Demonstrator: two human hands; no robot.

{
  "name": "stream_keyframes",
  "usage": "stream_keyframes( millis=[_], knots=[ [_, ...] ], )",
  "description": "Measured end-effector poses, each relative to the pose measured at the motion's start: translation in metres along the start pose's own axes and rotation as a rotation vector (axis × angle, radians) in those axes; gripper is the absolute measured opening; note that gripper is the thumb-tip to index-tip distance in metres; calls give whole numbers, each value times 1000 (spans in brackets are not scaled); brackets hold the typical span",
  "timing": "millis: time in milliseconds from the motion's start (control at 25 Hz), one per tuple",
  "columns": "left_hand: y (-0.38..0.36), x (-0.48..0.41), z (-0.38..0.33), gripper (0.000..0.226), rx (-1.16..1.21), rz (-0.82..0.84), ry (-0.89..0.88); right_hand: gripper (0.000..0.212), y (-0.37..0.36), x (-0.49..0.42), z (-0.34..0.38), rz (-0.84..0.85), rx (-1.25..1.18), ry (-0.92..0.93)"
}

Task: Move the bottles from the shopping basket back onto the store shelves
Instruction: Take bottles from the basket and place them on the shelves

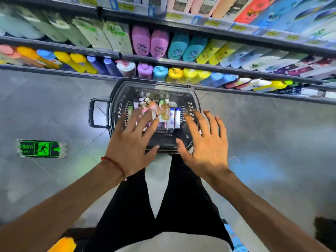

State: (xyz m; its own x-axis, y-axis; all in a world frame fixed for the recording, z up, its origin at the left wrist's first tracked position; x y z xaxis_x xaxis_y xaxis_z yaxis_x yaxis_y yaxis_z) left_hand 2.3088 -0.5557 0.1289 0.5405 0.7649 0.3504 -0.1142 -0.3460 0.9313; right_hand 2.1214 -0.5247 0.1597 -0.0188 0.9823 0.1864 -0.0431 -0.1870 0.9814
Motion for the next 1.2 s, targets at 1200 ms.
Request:
stream_keyframes(
  millis=[1200],
  knots=[
    [-427,-169,85,71,131,138,172,76,-607,-163,-64,329,-725,-630]
  ],
)
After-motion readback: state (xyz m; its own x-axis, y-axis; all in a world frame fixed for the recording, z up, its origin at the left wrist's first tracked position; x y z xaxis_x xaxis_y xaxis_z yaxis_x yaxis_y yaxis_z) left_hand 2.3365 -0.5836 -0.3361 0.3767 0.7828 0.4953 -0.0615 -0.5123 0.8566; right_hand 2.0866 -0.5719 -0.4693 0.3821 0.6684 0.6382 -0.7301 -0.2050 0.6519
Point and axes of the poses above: each hand's wrist, its own x-axis away from the middle knuckle, its own y-axis out of the back of the hand, z = x × y, the point moved 7 cm from there along -x, towards the middle knuckle, and after that the axes turned 2 degrees about z, right-handed, at the moved point
